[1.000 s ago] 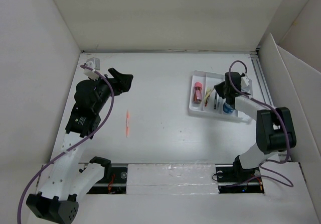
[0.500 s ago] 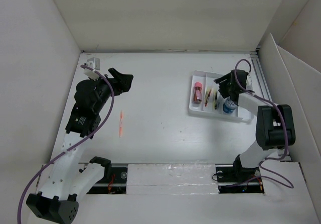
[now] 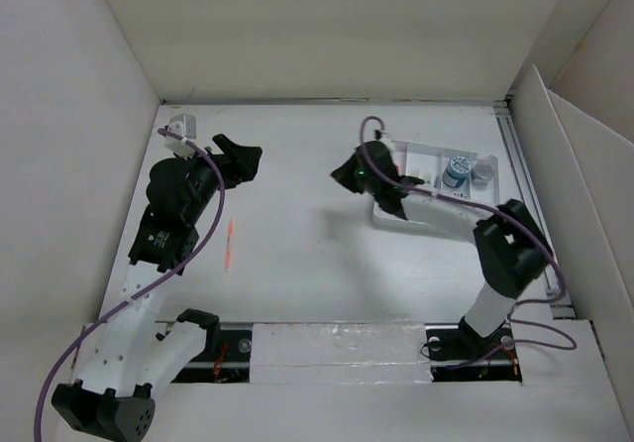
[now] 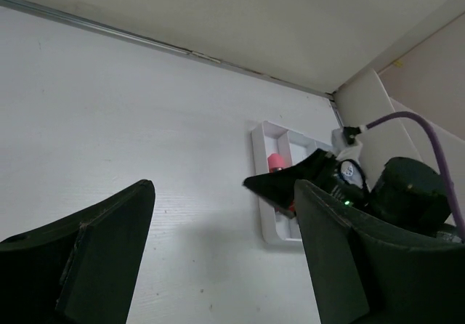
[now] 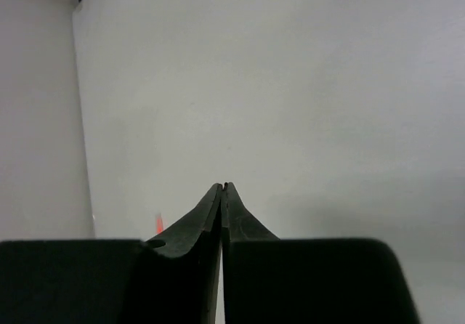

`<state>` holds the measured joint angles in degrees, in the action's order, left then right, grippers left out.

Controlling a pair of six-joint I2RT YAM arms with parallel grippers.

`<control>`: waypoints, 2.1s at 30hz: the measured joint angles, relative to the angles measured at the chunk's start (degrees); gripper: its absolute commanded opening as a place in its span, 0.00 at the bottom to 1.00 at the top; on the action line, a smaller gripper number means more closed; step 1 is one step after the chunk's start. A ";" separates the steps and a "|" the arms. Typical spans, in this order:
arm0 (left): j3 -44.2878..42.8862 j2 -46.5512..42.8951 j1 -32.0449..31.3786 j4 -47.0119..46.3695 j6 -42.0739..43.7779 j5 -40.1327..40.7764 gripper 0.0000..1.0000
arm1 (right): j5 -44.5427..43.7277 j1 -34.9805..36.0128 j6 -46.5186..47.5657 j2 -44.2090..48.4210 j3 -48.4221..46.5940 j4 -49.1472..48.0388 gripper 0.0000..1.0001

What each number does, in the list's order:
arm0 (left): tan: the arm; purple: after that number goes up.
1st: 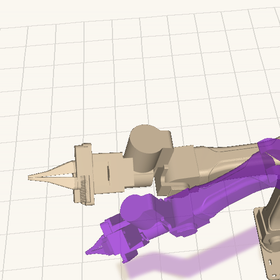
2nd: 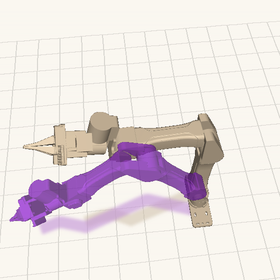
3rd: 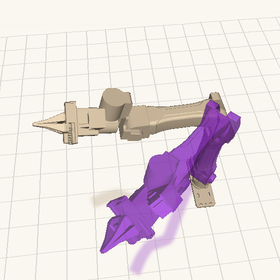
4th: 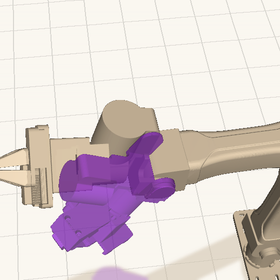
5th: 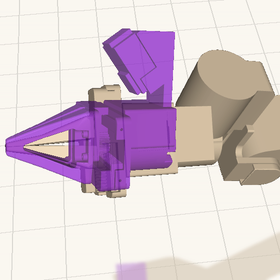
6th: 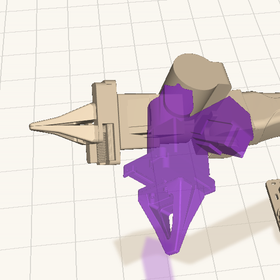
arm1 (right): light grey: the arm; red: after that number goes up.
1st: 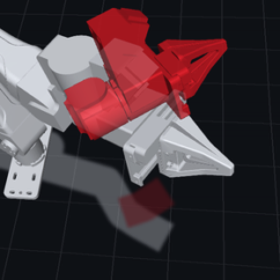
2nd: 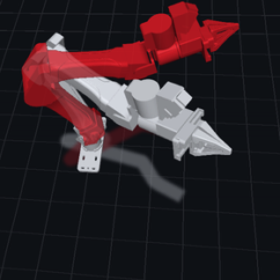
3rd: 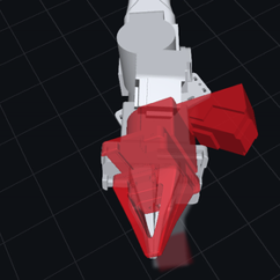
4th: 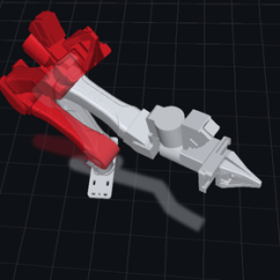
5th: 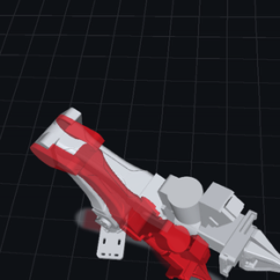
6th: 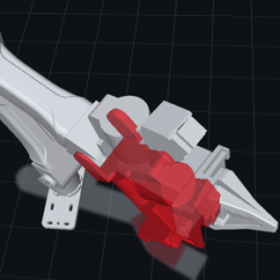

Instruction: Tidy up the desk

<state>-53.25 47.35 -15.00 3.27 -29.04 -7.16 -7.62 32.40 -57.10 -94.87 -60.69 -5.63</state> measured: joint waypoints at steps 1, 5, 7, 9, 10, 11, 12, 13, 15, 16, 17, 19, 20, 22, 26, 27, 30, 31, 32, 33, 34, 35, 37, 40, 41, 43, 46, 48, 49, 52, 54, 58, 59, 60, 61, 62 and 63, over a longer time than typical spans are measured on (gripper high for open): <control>0.00 -0.15 0.00 0.02 0.00 0.31 0.73 | -1.49 3.96 0.55 -2.62 -2.99 0.17 0.15; 0.76 -3.02 -0.02 0.24 -0.98 3.78 0.73 | -6.56 15.56 3.48 -13.00 -13.44 1.70 0.46; 1.14 -5.27 -0.02 0.48 -1.68 6.16 0.72 | -8.09 20.09 4.81 -17.73 -17.68 2.99 0.56; 1.18 -7.30 -0.02 0.52 -2.23 8.04 0.72 | -9.16 23.69 6.34 -22.03 -22.14 5.03 0.58; 1.18 -8.22 -0.02 0.48 -2.47 8.94 0.72 | -9.60 25.18 7.13 -24.02 -24.41 5.79 0.59; 1.18 -8.87 0.00 0.42 -2.64 9.51 0.71 | -9.90 26.43 7.76 -25.77 -26.53 6.78 0.59; 1.18 -9.40 0.00 0.39 -2.75 10.03 0.71 | -10.29 27.58 8.46 -27.80 -29.31 7.80 0.59; 1.18 -9.79 0.00 0.37 -2.82 10.45 0.71 | -10.51 28.57 9.22 -29.73 -32.00 8.59 0.59; 1.18 -10.38 0.00 0.33 -2.93 10.73 0.71 | -11.08 30.27 10.49 -33.46 -37.59 10.64 0.57; 1.18 -10.45 0.00 0.35 -2.95 10.80 0.71 | -11.47 30.97 11.23 -35.32 -40.48 11.39 0.57; 1.18 -10.43 0.00 0.37 -2.95 10.80 0.71 | -12.00 31.63 11.89 -37.09 -43.17 12.09 0.57; 1.18 -10.45 0.00 0.48 -2.95 10.78 0.71 | -13.14 32.81 12.85 -40.57 -48.54 14.34 0.56; 1.18 -10.51 0.00 0.50 -2.93 10.73 0.71 | -13.79 33.33 13.44 -42.34 -51.01 14.99 0.55; 1.18 -10.73 0.00 0.59 -2.91 10.64 0.71 | -15.56 34.40 14.23 -45.55 -55.43 17.40 0.54; 1.18 -11.54 0.00 0.63 -2.86 10.21 0.71 | -20.65 35.93 15.17 -49.27 -58.73 20.35 0.52; 1.18 -11.69 0.00 0.61 -2.84 10.08 0.71 | -21.79 36.28 15.39 -49.55 -59.12 20.76 0.48; 1.18 -12.26 0.00 0.37 -2.78 9.33 0.71 | -23.69 36.70 15.78 -49.77 -59.60 21.99 0.43; 1.18 -12.28 0.00 0.37 -2.78 9.09 0.71 | -24.26 36.74 15.96 -49.92 -59.78 22.21 0.40; 1.18 -12.26 0.00 0.37 -2.75 8.87 0.71 | -24.83 36.72 16.17 -50.01 -59.93 22.45 0.36; 1.18 -12.22 0.00 0.39 -2.75 8.76 0.71 | -25.40 36.70 16.24 -50.05 -59.98 22.82 0.28; 1.18 -12.17 0.00 0.39 -2.73 8.68 0.71 | -26.12 36.68 16.35 -50.05 -59.98 23.26 0.23; 1.18 -12.17 0.00 0.39 -2.73 8.63 0.71 | -26.86 36.68 16.39 -50.05 -59.76 23.43 0.20; 1.18 -12.17 0.00 0.37 -2.71 8.50 0.71 | -28.63 36.68 16.22 -49.62 -58.27 22.60 0.10; 1.18 -12.11 0.00 0.37 -2.69 8.39 0.71 | -31.06 36.68 15.80 -46.77 -52.76 20.52 0.00; 1.18 -11.98 0.00 0.37 -2.67 8.07 0.71 | -31.65 36.68 15.47 -45.18 -50.23 20.28 0.00; 1.18 -11.58 0.00 0.24 -2.60 7.48 0.71 | -32.48 36.54 13.77 -41.79 -44.41 18.84 0.00; 1.18 -10.75 0.00 0.13 -2.54 6.78 0.71 | -30.51 35.36 12.17 -34.32 -32.72 16.48 0.00; 1.18 -10.19 0.00 -0.04 -2.54 6.12 0.71 | -28.11 33.35 10.45 -27.65 -23.19 14.32 0.00; 1.20 -9.81 -0.02 -0.09 -2.54 5.90 0.71 | -26.75 31.71 9.46 -23.93 -18.56 13.18 0.00; 1.22 -8.98 0.00 -0.20 -2.51 5.14 0.71 | -22.34 24.55 7.17 -12.44 -7.37 9.81 0.00; 1.22 -8.55 0.00 -0.35 -2.51 4.48 0.71 | -19.54 18.08 5.90 -4.33 -1.92 7.02 0.00; 1.25 -7.69 0.00 -0.42 -2.51 3.45 0.71 | -14.47 3.80 3.85 7.96 5.38 0.98 0.00; 1.25 -7.58 -0.02 -0.42 -2.51 3.17 0.72 | -13.27 0.57 3.39 9.62 6.62 -0.04 0.00; 1.27 -7.48 0.00 -0.42 -2.49 2.91 0.72 | -11.61 -2.84 2.93 10.99 8.15 -1.29 0.00; 1.27 -7.41 0.00 -0.42 -2.49 2.67 0.72 | -10.01 -6.14 2.40 11.98 9.60 -2.08 0.00; 1.27 -7.37 0.00 -0.42 -2.49 2.54 0.72 | -8.41 -9.70 1.79 12.41 10.86 -2.54 0.00; 1.27 -7.28 0.00 -0.42 -2.49 2.36 0.72 | -6.58 -12.79 1.25 12.41 11.87 -2.58 0.00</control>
<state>-51.99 40.07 -15.00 2.85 -31.53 -4.80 -14.20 19.62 -55.86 -82.46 -48.82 -8.21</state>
